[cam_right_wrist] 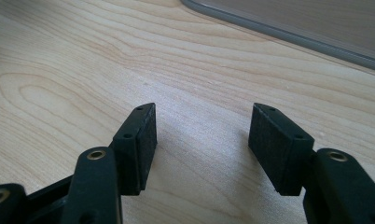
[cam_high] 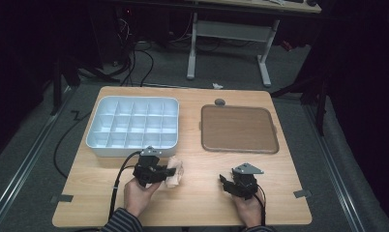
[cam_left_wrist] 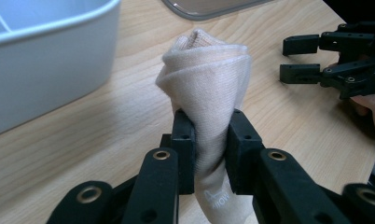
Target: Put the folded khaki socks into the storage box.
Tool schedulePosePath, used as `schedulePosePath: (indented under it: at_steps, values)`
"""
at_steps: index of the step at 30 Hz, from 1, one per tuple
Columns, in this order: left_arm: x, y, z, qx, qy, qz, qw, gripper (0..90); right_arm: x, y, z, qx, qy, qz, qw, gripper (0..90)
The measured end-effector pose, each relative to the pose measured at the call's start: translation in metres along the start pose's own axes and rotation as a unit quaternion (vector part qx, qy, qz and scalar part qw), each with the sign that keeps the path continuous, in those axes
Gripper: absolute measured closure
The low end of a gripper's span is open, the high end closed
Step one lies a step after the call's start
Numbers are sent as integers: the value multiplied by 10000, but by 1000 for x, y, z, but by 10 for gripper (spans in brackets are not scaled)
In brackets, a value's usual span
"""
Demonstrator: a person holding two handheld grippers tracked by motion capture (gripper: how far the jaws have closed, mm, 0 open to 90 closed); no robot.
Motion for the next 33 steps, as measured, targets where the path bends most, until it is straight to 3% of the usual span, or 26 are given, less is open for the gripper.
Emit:
schedulePosePath:
  at_steps: [13, 33]
  values:
    - [3, -20, 9, 123, -107, -177, 9997, 762, 0, 0, 0, 23, 4, -6, 10000, 415]
    - [4, -41, 21, 275, -135, -260, 9992, 762, 0, 0, 0, 26, -6, -1, 10000, 409]
Point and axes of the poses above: each handheld gripper's, and its own axes: y roughly forward along the jaws, x roughly out of its top, z roughly to its left, the point moved 2 cm from there along y, roughly forward along the jaws, and after that the axes turned 8 degrees about y, right-handed, at the moved point
